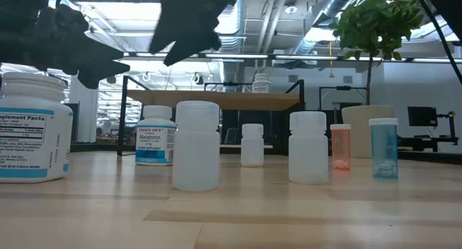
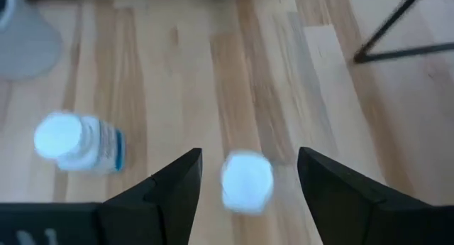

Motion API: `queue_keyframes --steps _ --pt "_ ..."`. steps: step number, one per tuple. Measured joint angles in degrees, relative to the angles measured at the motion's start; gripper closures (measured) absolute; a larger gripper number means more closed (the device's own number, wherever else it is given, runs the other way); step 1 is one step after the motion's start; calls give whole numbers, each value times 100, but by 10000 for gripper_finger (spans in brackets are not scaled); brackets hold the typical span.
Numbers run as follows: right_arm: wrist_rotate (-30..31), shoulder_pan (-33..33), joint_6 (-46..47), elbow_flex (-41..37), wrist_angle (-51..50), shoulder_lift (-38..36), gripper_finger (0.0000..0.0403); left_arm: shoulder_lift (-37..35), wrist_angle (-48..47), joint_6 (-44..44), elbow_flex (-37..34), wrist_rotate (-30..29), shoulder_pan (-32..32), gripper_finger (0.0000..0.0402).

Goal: Pick and place medicine bottles onto shelf by color
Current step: Put the top white pill bottle on the shelf aligned with the other white pill bottle

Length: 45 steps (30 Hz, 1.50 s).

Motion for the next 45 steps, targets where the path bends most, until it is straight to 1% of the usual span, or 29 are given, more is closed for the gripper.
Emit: queue_keyframes --steps 3,5,7,9,12,21,29,30,33,40,45 --pt "11 48 60 -32 25 169 147 -1 0 -1 0 -1 0 174" --pt "20 51 173 -9 287 311 147 -2 0 -2 0 2 0 174" --pt "41 56 349 -29 100 352 147 10 7 -3 0 1 0 174" --pt "46 13 376 -14 275 435 147 16 -5 -3 0 8 0 174" --pt "83 -23 499 -26 14 438 147 44 22 -4 0 4 0 174" --pt "145 -5 499 -21 -65 436 147 92 5 -5 0 -1 0 174" --pt "202 41 504 -5 -30 720 147 92 2 -5 0 -3 0 174" --pt "177 30 519 -21 -156 723 147 99 4 -5 0 -3 0 174" --pt "167 43 517 -18 -37 721 147 107 -3 -5 0 -3 0 174" --pt "167 45 512 -17 -196 718 147 107 0 -6 0 -3 0 174" --pt "164 45 512 -34 -211 925 147 107 2 -7 0 -5 -2 174"
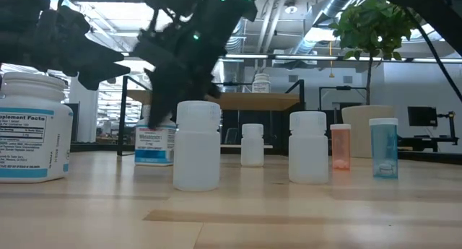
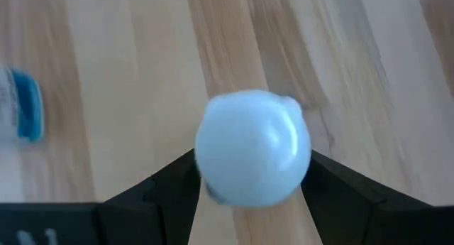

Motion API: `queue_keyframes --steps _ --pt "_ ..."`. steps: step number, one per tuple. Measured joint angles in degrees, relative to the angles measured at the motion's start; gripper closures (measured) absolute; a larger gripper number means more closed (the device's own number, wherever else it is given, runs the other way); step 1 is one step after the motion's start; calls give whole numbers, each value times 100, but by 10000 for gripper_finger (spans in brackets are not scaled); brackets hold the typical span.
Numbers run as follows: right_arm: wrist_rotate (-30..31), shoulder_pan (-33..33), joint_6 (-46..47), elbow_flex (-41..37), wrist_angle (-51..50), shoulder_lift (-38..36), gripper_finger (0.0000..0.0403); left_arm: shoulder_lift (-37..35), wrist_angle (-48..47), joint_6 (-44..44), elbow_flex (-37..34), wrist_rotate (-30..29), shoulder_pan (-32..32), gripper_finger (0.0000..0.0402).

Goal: Pick and place medicine bottles onto shelf by color
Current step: Put the top white pill bottle on the shelf aligned with the other white pill bottle

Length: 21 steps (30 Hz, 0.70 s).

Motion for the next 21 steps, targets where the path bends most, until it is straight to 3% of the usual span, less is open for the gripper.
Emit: queue_keyframes --steps 7,13,17,21 --pt "-19 -6 -11 11 156 87 158 0 -2 -2 0 -3 0 174" --pt "-20 -7 -24 38 108 28 204 0 -2 0 0 0 0 174" --pt "-22 -12 -214 476 -531 30 242 0 0 0 0 0 0 174" --pt "-20 -86 -370 1233 -1609 21 248 0 -1 -1 0 0 0 174"
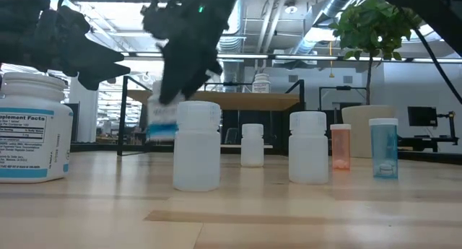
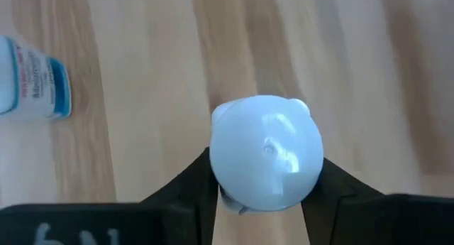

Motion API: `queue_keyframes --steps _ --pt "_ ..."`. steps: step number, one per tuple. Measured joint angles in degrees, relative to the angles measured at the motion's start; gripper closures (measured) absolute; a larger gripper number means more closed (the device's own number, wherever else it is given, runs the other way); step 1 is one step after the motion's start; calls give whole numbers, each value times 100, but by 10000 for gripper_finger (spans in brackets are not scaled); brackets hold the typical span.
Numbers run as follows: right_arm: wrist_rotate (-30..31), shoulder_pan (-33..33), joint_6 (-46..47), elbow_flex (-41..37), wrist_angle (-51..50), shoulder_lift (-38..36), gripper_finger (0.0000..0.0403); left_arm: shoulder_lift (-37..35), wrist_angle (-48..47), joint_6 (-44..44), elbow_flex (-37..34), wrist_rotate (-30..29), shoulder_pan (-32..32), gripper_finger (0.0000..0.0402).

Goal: Pick and place medicine bottles onto shelf by color
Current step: Put the top white pill bottle on the shelf aligned with the other white pill bottle

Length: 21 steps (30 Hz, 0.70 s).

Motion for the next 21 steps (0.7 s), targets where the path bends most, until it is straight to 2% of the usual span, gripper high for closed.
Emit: queue_keyframes --steps 4,7,17,21 --pt "46 -183 -139 815 -916 -34 240 0 1 1 0 0 0 174" --pt "19 -355 -179 605 -1076 -386 231 2 0 -1 0 1 0 174" --pt "22 -958 -381 614 -1922 -1479 240 4 -1 -1 0 2 0 174" --pt "264 -1309 -393 619 -2432 -1763 235 4 -1 -1 0 0 0 174"
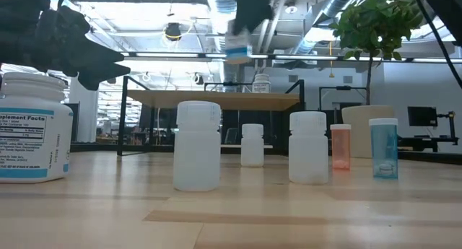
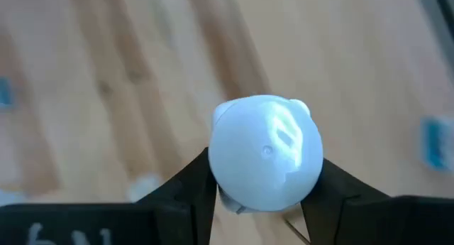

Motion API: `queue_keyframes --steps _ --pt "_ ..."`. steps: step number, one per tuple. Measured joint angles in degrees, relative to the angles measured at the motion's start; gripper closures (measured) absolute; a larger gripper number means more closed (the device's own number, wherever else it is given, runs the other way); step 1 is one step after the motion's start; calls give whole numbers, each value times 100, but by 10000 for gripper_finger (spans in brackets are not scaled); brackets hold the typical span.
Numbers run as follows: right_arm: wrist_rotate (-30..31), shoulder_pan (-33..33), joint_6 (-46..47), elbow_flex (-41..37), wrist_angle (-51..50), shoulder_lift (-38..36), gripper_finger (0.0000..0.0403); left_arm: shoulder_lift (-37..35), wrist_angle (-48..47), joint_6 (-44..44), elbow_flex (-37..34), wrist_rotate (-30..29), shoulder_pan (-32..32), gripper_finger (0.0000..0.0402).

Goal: Pick and place medicine bottles onto shelf by color
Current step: Put the top white pill bottle on the shelf aligned with the other white pill bottle

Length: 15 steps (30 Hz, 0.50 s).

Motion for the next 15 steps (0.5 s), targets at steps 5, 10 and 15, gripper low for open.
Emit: queue_keyframes --steps 5,10,15 --pt "213 -433 -83 -7 -532 -91 238 0 2 0 0 0 0 174" --pt "209 -787 -491 -7 -619 -95 235 0 0 0 0 2 0 174" --pt "197 -1124 -579 -218 -617 -108 237 0 0 0 0 0 0 174"
